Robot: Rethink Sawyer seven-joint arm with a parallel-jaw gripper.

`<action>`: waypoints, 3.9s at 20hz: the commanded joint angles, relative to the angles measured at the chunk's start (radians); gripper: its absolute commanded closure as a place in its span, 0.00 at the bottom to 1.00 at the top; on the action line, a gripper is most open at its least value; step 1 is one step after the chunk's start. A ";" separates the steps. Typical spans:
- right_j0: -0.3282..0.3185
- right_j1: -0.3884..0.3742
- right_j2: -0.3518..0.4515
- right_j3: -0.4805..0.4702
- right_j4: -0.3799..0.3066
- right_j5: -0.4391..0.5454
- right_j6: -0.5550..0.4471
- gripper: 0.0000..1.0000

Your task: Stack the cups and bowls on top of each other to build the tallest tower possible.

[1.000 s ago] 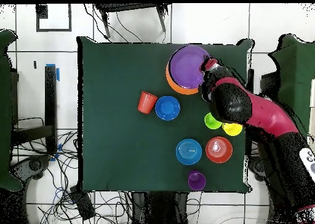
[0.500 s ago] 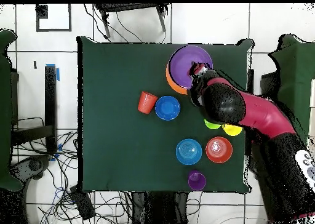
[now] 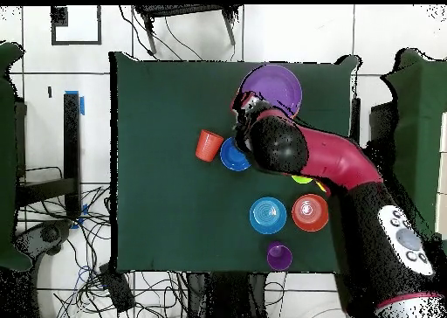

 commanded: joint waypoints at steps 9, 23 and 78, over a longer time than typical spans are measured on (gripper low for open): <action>0.199 -0.013 -0.207 0.092 0.132 0.113 0.193 0.00; 0.477 -0.058 -0.542 -0.006 0.202 0.199 0.325 0.00; 0.826 0.622 -1.029 -0.580 0.819 0.184 0.801 0.00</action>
